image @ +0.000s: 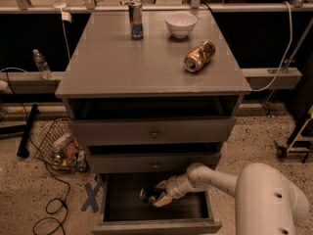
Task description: Place pepsi can into bottom drawer
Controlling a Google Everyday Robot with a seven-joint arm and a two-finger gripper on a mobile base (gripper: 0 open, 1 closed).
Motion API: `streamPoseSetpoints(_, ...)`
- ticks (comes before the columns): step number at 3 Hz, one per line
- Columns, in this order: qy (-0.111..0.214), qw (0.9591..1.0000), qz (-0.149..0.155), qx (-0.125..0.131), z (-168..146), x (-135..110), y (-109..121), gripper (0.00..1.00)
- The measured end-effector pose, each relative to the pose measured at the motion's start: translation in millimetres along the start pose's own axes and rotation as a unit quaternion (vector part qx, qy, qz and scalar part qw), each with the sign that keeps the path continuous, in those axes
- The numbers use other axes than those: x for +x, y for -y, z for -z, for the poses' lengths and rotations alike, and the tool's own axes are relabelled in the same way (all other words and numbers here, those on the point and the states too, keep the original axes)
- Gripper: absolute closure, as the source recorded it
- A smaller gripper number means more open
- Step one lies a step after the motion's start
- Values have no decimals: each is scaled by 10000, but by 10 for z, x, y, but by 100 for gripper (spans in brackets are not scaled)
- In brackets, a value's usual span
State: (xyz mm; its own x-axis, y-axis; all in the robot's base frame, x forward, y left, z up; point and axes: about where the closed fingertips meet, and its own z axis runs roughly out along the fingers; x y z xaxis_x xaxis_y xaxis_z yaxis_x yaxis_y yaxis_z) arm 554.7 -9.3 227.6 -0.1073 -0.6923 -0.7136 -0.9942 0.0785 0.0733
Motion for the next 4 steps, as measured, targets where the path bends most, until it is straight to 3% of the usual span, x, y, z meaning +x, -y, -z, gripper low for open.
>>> streamPoseSetpoints(2,-202,9990,-288,267,-395,204,18,100)
streamPoseSetpoints(4,-194,9990,-290,270,-428,198,9,60)
